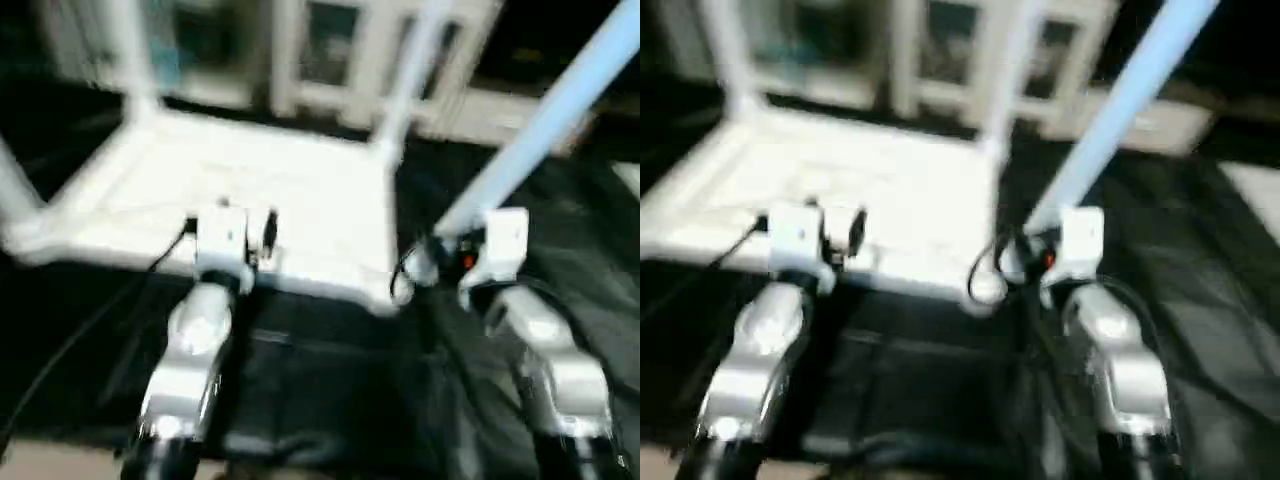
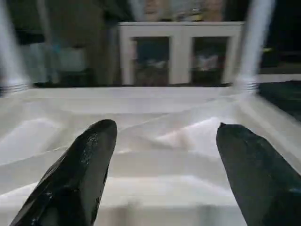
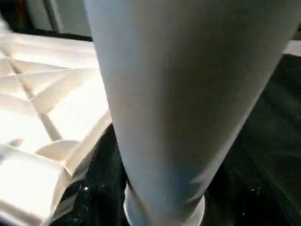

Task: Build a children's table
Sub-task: Move to table

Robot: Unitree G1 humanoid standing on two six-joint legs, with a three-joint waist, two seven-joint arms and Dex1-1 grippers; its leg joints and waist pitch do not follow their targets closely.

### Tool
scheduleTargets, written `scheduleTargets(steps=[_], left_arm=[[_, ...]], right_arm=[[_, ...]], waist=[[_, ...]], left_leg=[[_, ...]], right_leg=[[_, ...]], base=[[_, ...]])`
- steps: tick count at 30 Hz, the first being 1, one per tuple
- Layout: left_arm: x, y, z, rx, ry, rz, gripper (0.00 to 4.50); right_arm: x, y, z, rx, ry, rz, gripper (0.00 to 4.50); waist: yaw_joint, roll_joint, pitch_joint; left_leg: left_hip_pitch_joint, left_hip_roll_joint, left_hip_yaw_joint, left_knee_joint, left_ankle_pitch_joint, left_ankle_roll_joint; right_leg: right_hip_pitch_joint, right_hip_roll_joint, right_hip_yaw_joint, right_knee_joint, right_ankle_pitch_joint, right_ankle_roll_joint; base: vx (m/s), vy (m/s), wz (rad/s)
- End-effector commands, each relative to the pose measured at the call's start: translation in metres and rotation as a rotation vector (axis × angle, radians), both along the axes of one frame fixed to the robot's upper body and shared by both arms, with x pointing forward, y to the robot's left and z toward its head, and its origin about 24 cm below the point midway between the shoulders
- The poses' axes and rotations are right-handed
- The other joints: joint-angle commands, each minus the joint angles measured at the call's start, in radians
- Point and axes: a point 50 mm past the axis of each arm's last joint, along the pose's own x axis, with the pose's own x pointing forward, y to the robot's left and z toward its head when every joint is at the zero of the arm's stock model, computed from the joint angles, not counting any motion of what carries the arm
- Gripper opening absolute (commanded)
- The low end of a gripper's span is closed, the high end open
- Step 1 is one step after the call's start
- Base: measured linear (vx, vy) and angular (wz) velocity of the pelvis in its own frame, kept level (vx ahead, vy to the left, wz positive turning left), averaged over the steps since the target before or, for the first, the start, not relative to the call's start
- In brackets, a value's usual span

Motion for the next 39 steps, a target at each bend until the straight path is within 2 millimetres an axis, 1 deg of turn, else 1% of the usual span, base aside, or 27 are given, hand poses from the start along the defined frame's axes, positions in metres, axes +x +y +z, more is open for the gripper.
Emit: scheduleTargets(steps=[1,3,4,5,6,7,11,12,14,16,18,20,21,22,23,24,25,26,28,32,33,34,35,36,37,38,39], left_arm=[[0.002,-0.002,0.000,0.001,0.009,0.024,3.79],[0.004,-0.002,0.000,-0.017,0.022,0.052,3.79],[0.005,0.000,0.000,-0.007,0.023,0.067,3.79],[0.005,0.001,0.000,-0.004,0.021,0.069,3.79],[0.005,0.002,0.001,-0.012,0.018,0.064,3.79],[0.006,0.002,0.001,0.002,0.018,0.056,3.79],[0.007,0.004,0.002,0.023,0.012,0.073,3.79],[0.009,0.004,0.005,0.022,0.000,0.089,3.79],[0.010,0.003,0.007,0.022,-0.007,0.090,3.79],[0.010,0.005,0.009,0.021,-0.011,0.100,3.79],[0.010,0.006,0.009,0.018,-0.012,0.101,3.79],[0.011,0.008,0.007,0.027,0.006,0.113,3.79],[0.011,0.008,0.007,0.019,0.009,0.116,3.79],[0.011,0.008,0.007,0.001,0.006,0.122,3.79],[0.011,0.007,0.008,0.007,0.007,0.113,3.79],[0.011,0.007,0.009,0.014,0.003,0.103,3.79],[0.011,0.007,0.009,0.015,0.002,0.101,3.79],[0.011,0.006,0.008,0.006,0.020,0.079,3.79],[0.011,0.007,0.007,-0.023,0.029,0.063,3.79],[0.012,0.003,0.010,-0.052,0.031,0.010,3.79],[0.013,0.002,0.010,-0.055,0.030,0.000,3.79],[0.013,0.002,0.011,-0.054,0.027,-0.002,3.79],[0.013,0.002,0.011,-0.055,0.026,-0.004,3.79],[0.013,0.001,0.011,-0.054,0.025,-0.006,3.79],[0.013,0.001,0.011,-0.054,0.025,-0.006,3.79],[0.013,0.001,0.011,-0.054,0.026,-0.008,3.79],[0.013,0.001,0.012,-0.055,0.026,-0.011,3.79]], right_arm=[[0.001,-0.001,0.006,-0.013,-0.015,0.005,1.90],[0.001,0.000,0.005,0.000,-0.010,0.000,1.90],[0.001,-0.001,0.004,0.007,-0.006,-0.013,1.90],[0.001,-0.001,0.004,0.010,-0.004,-0.016,1.90],[0.000,-0.001,0.003,0.004,-0.002,-0.015,1.90],[0.001,0.000,0.002,-0.002,0.000,-0.010,1.90],[0.002,-0.001,-0.001,-0.024,0.014,-0.023,1.90],[0.002,0.002,0.001,-0.033,0.010,0.004,1.90],[0.002,0.004,0.002,-0.039,0.004,0.021,1.90],[0.003,0.010,0.003,-0.021,-0.006,0.042,1.90],[0.003,0.012,0.003,-0.019,-0.006,0.046,1.90],[0.003,0.015,0.001,-0.028,-0.001,0.046,1.90],[0.003,0.015,0.001,-0.029,-0.001,0.043,1.90],[0.003,0.014,0.001,-0.027,-0.002,0.035,1.90],[0.002,0.010,0.000,-0.002,0.005,0.002,1.90],[0.002,0.007,-0.002,0.005,0.012,-0.020,1.90],[0.002,0.007,-0.002,0.006,0.013,-0.024,1.90],[0.001,0.003,-0.005,0.000,0.026,-0.046,1.90],[0.000,0.003,-0.005,-0.003,0.020,-0.037,1.90],[-0.001,0.003,-0.003,0.013,0.020,-0.034,1.90],[-0.001,0.003,-0.004,0.023,0.025,-0.039,1.90],[-0.001,0.002,-0.004,0.020,0.028,-0.045,1.90],[-0.001,0.002,-0.004,0.019,0.030,-0.047,1.90],[-0.001,0.003,-0.004,0.009,0.026,-0.041,1.90],[-0.001,0.003,-0.004,0.009,0.026,-0.041,1.90],[0.000,0.004,-0.004,0.005,0.023,-0.036,1.90],[0.000,0.005,-0.003,0.002,0.019,-0.028,1.90]], waist=[[-0.026,0.046,-0.072],[-0.030,0.018,-0.080],[-0.011,-0.017,-0.080],[0.012,-0.044,-0.084],[0.055,-0.051,-0.073],[0.057,-0.050,-0.060],[0.060,-0.018,-0.046],[0.064,-0.004,-0.048],[0.041,0.019,-0.046],[-0.003,0.058,-0.047],[-0.003,0.051,-0.049],[0.016,0.044,-0.044],[0.039,0.003,-0.041],[0.082,-0.011,-0.052],[0.066,-0.020,-0.044],[0.106,-0.011,-0.022],[0.117,-0.005,-0.035],[0.119,0.019,-0.066],[0.101,0.033,-0.066],[0.124,0.016,-0.040],[0.121,0.022,-0.030],[0.095,0.037,-0.005],[0.084,0.044,-0.002],[0.105,0.061,-0.016],[0.100,0.046,-0.014],[0.117,0.049,-0.009],[0.092,0.014,-0.018]], left_leg=[[0.057,0.213,-0.127,-0.158,0.214,0.239],[0.072,0.126,-0.095,-0.106,0.300,0.428],[-0.008,0.013,-0.023,-0.042,0.289,0.393],[-0.071,-0.051,0.021,0.010,0.199,0.322],[-0.037,-0.024,0.022,-0.019,0.094,0.107],[-0.036,-0.015,0.019,-0.061,0.056,0.004],[0.007,0.008,0.021,-0.111,-0.089,-0.080],[-0.023,0.009,-0.028,-0.149,-0.136,-0.039],[-0.016,0.044,-0.088,-0.167,-0.257,-0.030],[0.025,0.117,-0.245,-0.241,-0.386,0.065],[0.036,0.090,-0.302,-0.248,-0.400,0.082],[-0.007,-0.026,-0.288,-0.238,-0.396,0.033],[-0.055,-0.102,-0.207,-0.104,-0.323,-0.003],[-0.037,-0.077,-0.076,0.085,-0.165,-0.007],[-0.035,-0.056,-0.045,0.071,-0.129,0.003],[-0.050,-0.038,-0.030,0.015,-0.046,0.020],[-0.021,-0.015,-0.027,-0.020,-0.044,0.034],[0.028,0.073,-0.056,-0.096,0.060,0.083],[0.054,0.153,-0.078,-0.119,0.074,0.156],[0.041,0.052,0.008,-0.119,-0.141,0.011],[0.070,0.061,0.011,-0.137,-0.239,-0.009],[0.197,0.097,0.019,-0.141,-0.463,-0.067],[0.222,0.127,0.003,-0.160,-0.592,-0.078],[0.202,0.237,-0.006,-0.251,-0.787,-0.103],[0.189,0.247,0.000,-0.279,-0.832,-0.110],[0.197,0.231,0.057,-0.297,-0.881,-0.100],[0.219,0.178,0.062,-0.264,-0.816,-0.066]], right_leg=[[-0.039,-0.077,0.000,0.126,-0.217,0.048],[-0.017,-0.103,0.045,0.054,-0.126,-0.025],[0.057,-0.140,0.074,-0.016,0.052,-0.130],[0.113,-0.180,0.100,-0.062,0.078,-0.093],[0.087,-0.194,0.099,-0.078,-0.082,0.054],[0.097,-0.162,0.082,-0.080,-0.229,0.186],[0.076,-0.121,0.060,-0.114,-0.486,0.220],[0.108,-0.139,-0.009,-0.097,-0.445,0.137],[0.116,-0.127,-0.057,-0.086,-0.365,0.010],[0.092,-0.057,-0.053,0.052,-0.230,-0.148],[0.066,-0.044,-0.018,0.089,-0.271,-0.197],[0.093,-0.064,0.022,0.028,-0.264,-0.267],[0.104,-0.164,0.040,-0.096,-0.375,-0.357],[0.110,-0.248,0.011,-0.161,-0.501,-0.326],[0.105,-0.213,0.072,-0.151,-0.461,-0.279],[0.137,-0.214,0.070,-0.128,-0.378,-0.145],[0.130,-0.210,0.080,-0.115,-0.325,-0.088],[0.122,-0.154,0.032,-0.055,-0.055,0.013],[0.094,-0.181,0.031,-0.031,0.048,0.017],[0.134,-0.192,0.037,-0.114,-0.360,0.072],[0.126,-0.173,0.020,-0.139,-0.557,0.105],[0.051,-0.110,-0.001,-0.170,-0.670,0.109],[0.050,-0.098,-0.028,-0.147,-0.642,0.090],[0.093,-0.114,-0.029,0.022,-0.427,0.037],[0.092,-0.111,-0.031,0.086,-0.296,0.027],[0.070,-0.111,-0.033,0.111,-0.221,0.007],[0.063,-0.133,0.003,0.053,-0.274,0.001]], base=[[-0.024,-0.138,-0.08],[-0.065,-0.153,-0.12],[-0.073,-0.188,-0.17],[-0.094,-0.227,-0.21],[-0.100,-0.221,-0.14],[-0.100,-0.221,-0.14],[-0.077,-0.133,-0.05],[-0.058,-0.018,0.29],[-0.052,-0.013,0.44],[-0.007,-0.034,0.58],[-0.010,-0.066,0.54],[-0.017,-0.113,0.62],[-0.049,-0.151,0.71],[-0.049,-0.151,0.71],[-0.055,-0.119,0.43],[-0.021,-0.104,0.20],[-0.021,-0.104,0.20],[-0.022,-0.108,0.21],[-0.027,-0.069,0.08],[0.000,0.000,0.00],[0.000,0.000,0.00],[0.000,0.000,0.00],[0.007,0.038,-0.31],[0.015,0.021,-0.28],[0.030,0.038,-0.69],[0.048,0.007,-0.69],[0.108,-0.063,-0.99]])
